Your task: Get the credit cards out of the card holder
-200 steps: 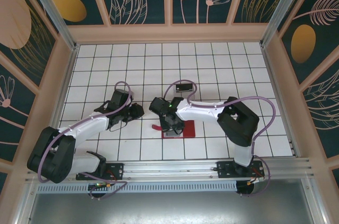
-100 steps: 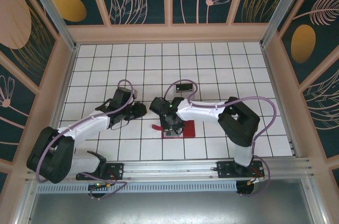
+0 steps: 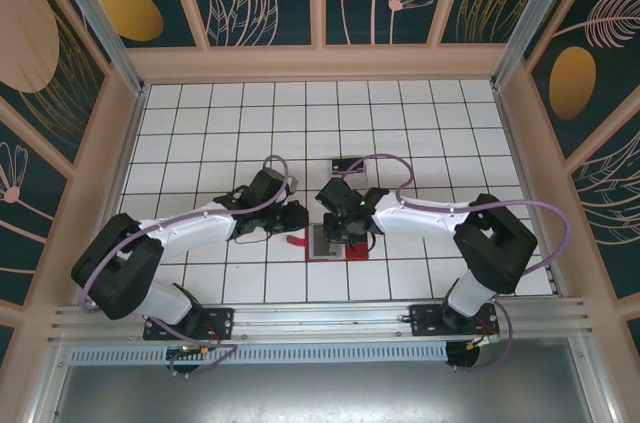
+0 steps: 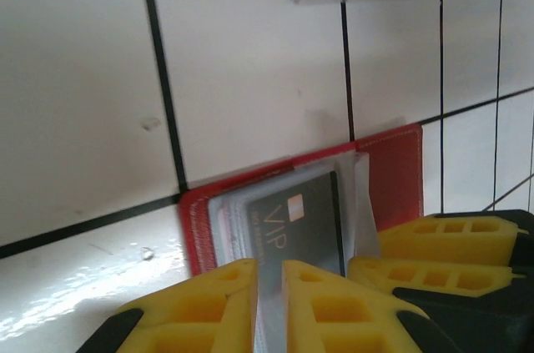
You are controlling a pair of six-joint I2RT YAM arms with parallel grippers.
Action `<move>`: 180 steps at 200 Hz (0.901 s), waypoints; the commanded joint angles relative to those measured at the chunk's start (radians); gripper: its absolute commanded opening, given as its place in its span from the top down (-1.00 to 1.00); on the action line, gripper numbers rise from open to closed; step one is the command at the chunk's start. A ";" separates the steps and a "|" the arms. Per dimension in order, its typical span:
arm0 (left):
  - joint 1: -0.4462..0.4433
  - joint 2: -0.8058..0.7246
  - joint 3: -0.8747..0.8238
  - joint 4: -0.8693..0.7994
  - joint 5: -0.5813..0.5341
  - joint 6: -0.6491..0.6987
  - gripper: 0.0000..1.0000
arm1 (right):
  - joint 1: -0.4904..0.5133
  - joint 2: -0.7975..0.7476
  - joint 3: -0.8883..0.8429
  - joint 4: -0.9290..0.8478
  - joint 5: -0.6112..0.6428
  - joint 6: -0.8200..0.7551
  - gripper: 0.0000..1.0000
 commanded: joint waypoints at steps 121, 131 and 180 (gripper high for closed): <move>-0.070 0.130 0.136 -0.020 0.019 0.002 0.69 | -0.038 -0.164 -0.079 -0.276 0.246 0.101 0.27; -0.071 0.130 0.135 -0.025 0.012 0.003 0.69 | -0.043 -0.170 -0.072 -0.300 0.264 0.102 0.27; -0.071 0.116 0.128 -0.073 -0.043 0.018 0.70 | -0.055 -0.210 -0.037 -0.176 0.165 0.047 0.27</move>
